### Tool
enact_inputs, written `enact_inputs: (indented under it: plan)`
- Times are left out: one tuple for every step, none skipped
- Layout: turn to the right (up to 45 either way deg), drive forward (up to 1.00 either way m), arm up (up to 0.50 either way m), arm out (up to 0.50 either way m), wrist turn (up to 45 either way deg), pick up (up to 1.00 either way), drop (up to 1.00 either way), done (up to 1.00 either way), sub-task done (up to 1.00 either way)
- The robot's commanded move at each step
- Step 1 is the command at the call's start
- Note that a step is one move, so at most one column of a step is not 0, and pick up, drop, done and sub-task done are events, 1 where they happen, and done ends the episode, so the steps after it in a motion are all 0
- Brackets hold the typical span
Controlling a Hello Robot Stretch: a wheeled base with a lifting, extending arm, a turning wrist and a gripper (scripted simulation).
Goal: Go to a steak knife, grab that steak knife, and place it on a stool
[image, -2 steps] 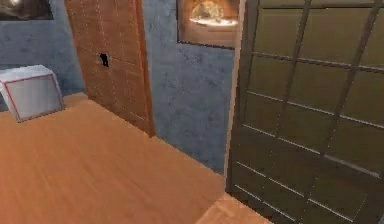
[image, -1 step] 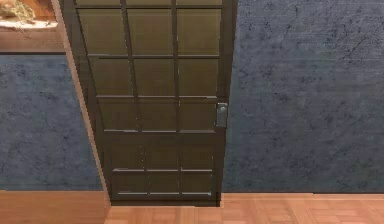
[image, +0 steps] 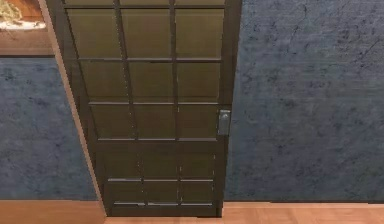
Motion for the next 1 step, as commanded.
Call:
enact_inputs:
  plan:
    - [45.0,0.0,0.0,0.0,0.0,0.0,0.0,0.0,0.0]
